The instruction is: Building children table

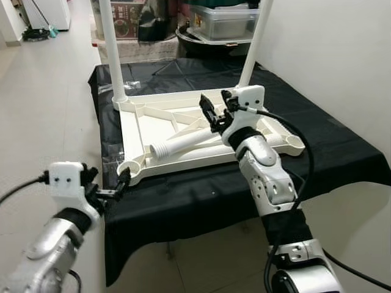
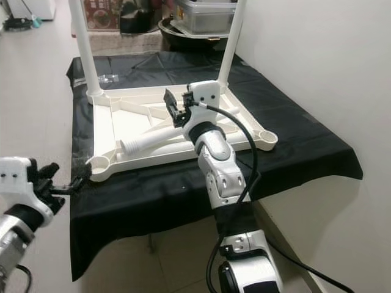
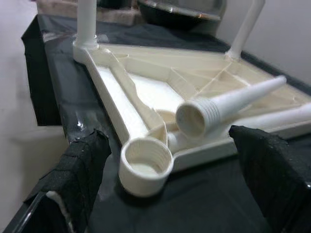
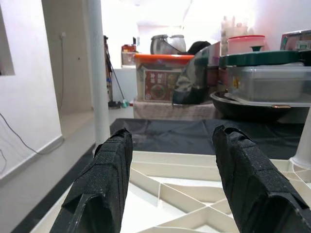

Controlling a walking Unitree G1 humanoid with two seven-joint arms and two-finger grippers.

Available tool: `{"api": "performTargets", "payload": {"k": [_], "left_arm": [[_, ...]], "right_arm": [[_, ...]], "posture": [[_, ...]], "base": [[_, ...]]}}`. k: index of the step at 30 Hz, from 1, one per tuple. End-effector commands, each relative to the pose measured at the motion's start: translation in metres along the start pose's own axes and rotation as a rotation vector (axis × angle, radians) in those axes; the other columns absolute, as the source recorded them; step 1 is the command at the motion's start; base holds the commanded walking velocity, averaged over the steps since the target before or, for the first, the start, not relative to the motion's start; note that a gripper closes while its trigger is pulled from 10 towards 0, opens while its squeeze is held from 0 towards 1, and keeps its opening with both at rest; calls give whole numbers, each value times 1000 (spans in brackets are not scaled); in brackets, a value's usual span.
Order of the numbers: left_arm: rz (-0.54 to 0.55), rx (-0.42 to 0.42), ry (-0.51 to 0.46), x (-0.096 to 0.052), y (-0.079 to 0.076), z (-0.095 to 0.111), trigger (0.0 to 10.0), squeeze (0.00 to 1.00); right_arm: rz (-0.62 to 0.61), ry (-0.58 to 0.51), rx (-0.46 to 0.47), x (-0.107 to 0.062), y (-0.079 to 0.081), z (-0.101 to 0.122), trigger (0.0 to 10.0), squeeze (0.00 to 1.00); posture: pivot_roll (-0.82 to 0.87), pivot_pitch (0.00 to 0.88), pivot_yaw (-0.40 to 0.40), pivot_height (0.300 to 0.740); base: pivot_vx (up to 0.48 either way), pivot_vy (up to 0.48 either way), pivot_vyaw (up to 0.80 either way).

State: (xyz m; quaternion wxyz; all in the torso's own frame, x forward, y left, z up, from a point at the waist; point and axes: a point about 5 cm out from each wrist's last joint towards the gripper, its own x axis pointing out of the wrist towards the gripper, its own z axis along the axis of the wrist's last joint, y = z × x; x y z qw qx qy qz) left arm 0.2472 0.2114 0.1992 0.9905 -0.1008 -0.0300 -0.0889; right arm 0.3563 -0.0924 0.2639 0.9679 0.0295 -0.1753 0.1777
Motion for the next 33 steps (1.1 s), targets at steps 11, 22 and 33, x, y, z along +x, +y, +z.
{"api": "performTargets", "payload": {"k": [11,22,33], "left_arm": [[-323,-331,36,54,15,9,10000,0],[-327,-508,146,76,35,-5,10000,0],[-419,-533,192,81,31,-8,10000,0]], "right_arm": [[-21,10,10,-10,1,1,10000,0],[-45,22,12,-18,0,2,10000,0],[-58,34,17,-24,1,0,10000,0]], "posture": [[-20,240,-43,740],[-12,271,1,740],[2,283,19,740]], "base": [[0,0,0],[0,0,0],[0,0,0]]}}
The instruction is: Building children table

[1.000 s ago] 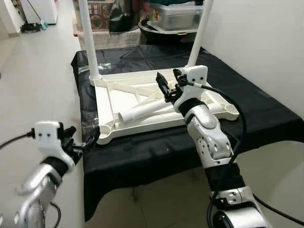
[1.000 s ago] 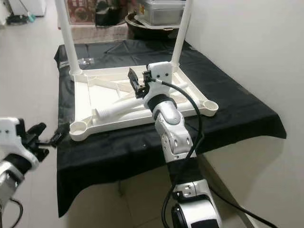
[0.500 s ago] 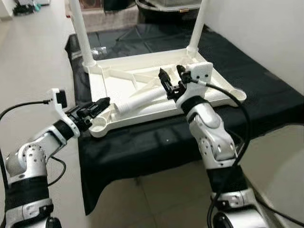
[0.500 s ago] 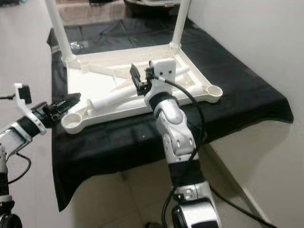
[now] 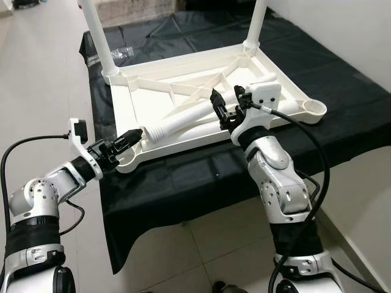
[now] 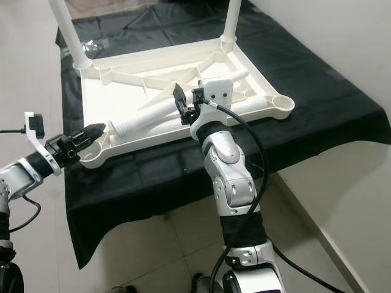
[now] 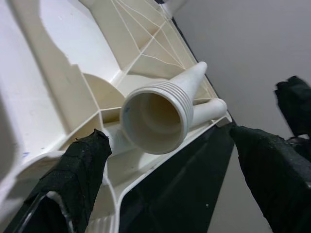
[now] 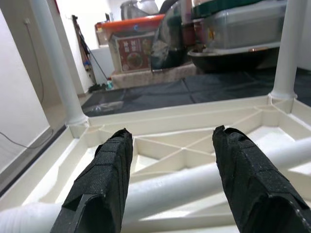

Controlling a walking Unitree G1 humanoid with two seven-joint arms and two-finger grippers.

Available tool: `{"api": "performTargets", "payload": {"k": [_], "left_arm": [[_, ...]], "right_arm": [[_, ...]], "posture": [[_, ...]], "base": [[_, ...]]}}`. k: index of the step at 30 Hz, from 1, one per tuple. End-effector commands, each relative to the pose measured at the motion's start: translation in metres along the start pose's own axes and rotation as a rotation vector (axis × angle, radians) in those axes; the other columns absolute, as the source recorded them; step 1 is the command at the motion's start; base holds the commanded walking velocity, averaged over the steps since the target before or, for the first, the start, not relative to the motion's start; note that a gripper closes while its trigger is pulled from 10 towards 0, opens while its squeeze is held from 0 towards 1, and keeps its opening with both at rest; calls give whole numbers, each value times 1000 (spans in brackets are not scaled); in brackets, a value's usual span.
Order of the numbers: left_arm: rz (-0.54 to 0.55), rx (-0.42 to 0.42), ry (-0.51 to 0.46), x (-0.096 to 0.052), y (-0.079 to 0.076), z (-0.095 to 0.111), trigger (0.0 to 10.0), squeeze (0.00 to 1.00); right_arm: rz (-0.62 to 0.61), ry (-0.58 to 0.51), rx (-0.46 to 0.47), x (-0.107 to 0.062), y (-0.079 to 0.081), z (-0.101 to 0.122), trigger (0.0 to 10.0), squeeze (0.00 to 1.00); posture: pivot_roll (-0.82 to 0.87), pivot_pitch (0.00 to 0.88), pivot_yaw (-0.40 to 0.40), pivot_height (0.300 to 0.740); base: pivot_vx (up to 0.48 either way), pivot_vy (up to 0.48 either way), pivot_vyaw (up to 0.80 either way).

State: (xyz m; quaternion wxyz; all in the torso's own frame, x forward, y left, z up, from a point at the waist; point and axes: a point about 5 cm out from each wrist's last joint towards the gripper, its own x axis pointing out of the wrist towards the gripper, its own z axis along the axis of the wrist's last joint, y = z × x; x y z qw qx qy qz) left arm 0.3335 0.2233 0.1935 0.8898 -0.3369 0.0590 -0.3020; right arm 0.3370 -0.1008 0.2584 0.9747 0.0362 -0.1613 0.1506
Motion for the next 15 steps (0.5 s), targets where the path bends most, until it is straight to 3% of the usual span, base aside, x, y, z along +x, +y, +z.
{"api": "performTargets", "payload": {"k": [1,15], "left_arm": [[-27,-17,6,-1,0,4,10000,0],[-131,-47,9,0,-8,13,10000,0]], "right_arm": [[1,10,11,-3,3,-2,10000,0],[8,26,14,-6,5,-5,10000,0]], "posture": [[4,282,20,740],[8,277,24,740]], "base": [[0,0,0],[0,0,0]]}}
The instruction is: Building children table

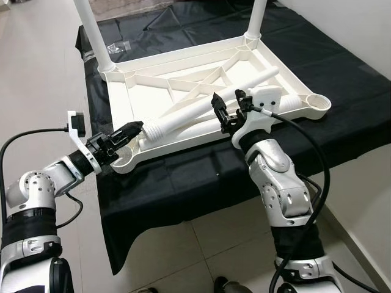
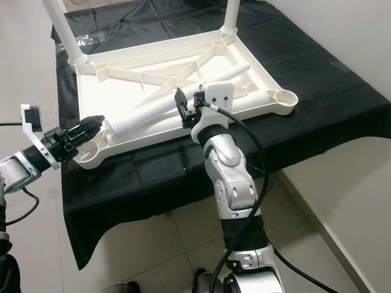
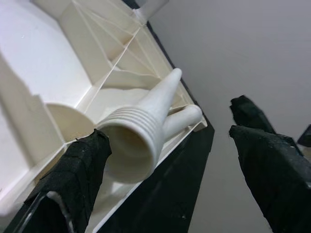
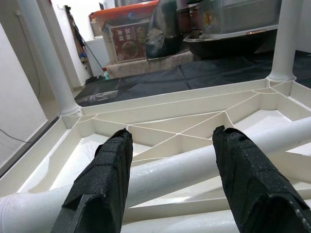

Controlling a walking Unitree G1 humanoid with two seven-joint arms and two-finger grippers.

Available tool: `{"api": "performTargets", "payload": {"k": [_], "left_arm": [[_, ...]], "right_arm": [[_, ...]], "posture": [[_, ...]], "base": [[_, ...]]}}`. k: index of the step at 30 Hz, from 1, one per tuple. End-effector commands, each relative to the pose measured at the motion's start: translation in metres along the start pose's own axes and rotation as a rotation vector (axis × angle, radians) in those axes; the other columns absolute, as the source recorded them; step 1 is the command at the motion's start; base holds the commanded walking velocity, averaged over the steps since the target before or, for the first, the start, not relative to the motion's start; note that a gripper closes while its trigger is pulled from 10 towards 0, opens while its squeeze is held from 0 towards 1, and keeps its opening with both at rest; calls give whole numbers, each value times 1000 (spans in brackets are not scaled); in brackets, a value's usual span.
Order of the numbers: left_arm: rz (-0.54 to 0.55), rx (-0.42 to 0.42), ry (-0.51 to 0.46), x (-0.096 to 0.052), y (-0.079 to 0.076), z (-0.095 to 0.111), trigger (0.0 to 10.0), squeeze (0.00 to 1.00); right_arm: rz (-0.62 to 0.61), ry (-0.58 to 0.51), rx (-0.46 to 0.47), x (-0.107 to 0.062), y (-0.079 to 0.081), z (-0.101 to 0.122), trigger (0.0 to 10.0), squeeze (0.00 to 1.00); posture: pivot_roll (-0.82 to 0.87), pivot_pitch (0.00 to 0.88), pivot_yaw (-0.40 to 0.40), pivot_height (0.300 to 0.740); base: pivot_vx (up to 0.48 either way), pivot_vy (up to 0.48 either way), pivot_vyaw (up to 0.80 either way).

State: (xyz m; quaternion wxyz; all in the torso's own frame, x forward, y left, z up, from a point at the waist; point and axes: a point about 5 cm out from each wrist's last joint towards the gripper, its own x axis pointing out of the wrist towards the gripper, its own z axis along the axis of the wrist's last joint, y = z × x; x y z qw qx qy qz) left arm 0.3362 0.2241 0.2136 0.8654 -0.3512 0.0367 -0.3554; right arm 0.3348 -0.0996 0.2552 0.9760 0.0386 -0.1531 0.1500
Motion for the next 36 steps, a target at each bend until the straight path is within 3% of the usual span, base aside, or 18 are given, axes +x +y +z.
{"api": "performTargets", "payload": {"k": [1,20,36], "left_arm": [[-4,-26,17,-4,2,-4,10000,0],[-107,-92,-7,1,-5,-4,10000,0],[-120,-139,-35,19,0,-14,10000,0]], "right_arm": [[11,11,7,-3,4,-2,10000,0],[9,12,5,-5,6,-1,10000,0],[3,3,-6,-10,3,7,10000,0]], "posture": [[8,277,24,740],[-4,277,41,740],[-46,290,63,740]], "base": [[0,0,0],[0,0,0],[0,0,0]]}}
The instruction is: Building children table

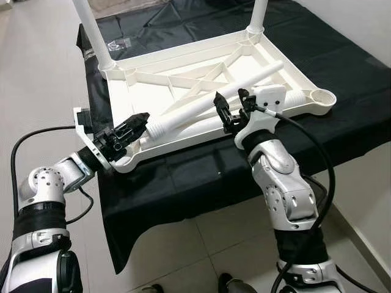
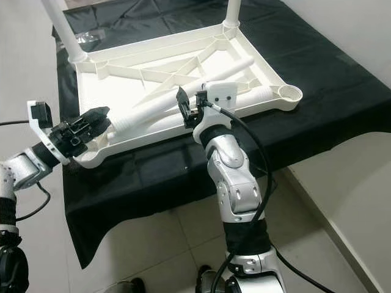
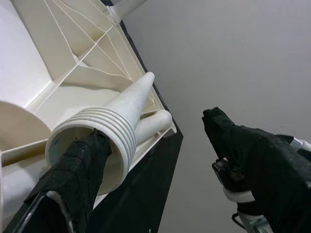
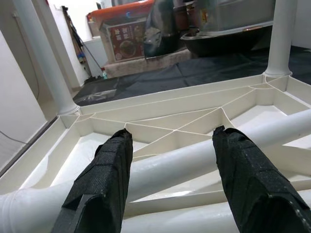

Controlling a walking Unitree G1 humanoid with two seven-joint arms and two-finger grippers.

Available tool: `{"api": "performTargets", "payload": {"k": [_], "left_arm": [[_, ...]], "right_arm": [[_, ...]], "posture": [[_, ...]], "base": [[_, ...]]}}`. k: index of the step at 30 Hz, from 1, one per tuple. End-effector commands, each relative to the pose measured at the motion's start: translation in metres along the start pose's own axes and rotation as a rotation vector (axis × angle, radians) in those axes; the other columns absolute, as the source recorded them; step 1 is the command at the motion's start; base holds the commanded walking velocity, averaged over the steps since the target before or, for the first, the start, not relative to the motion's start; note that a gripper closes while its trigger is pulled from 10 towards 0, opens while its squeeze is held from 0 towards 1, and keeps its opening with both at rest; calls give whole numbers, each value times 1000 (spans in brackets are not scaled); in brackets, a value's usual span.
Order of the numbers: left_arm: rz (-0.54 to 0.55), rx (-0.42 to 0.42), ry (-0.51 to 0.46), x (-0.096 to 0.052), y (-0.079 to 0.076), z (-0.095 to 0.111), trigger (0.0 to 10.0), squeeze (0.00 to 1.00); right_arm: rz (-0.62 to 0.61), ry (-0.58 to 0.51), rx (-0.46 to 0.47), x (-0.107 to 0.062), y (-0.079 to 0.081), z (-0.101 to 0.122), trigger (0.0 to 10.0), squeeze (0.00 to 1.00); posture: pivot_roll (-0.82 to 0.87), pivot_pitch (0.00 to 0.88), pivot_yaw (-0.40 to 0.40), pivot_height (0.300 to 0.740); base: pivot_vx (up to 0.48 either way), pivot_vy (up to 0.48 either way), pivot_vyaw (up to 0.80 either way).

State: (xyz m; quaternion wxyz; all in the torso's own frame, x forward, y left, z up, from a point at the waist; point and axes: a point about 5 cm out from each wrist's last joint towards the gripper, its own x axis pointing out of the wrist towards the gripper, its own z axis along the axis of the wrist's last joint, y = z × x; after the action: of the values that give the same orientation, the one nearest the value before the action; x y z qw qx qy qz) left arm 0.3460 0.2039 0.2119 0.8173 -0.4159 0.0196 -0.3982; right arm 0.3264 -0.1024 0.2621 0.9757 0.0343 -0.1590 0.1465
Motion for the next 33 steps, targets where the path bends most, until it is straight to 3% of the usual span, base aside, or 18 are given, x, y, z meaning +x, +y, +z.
{"api": "performTargets", "payload": {"k": [1,15,28,33], "left_arm": [[5,-10,6,0,4,-4,10000,0],[-1,-22,10,9,7,-9,10000,0],[-86,12,4,1,-14,4,10000,0],[-84,20,1,-1,-15,6,10000,0]], "right_arm": [[7,14,4,-4,2,-2,10000,0],[3,29,0,-6,1,-3,10000,0],[23,54,24,-9,11,-11,10000,0],[30,54,33,-8,14,-12,10000,0]], "posture": [[-46,290,63,740],[-51,300,68,740],[-18,294,62,740],[-17,289,62,740]], "base": [[0,0,0],[0,0,0],[0,0,0],[0,0,0]]}}
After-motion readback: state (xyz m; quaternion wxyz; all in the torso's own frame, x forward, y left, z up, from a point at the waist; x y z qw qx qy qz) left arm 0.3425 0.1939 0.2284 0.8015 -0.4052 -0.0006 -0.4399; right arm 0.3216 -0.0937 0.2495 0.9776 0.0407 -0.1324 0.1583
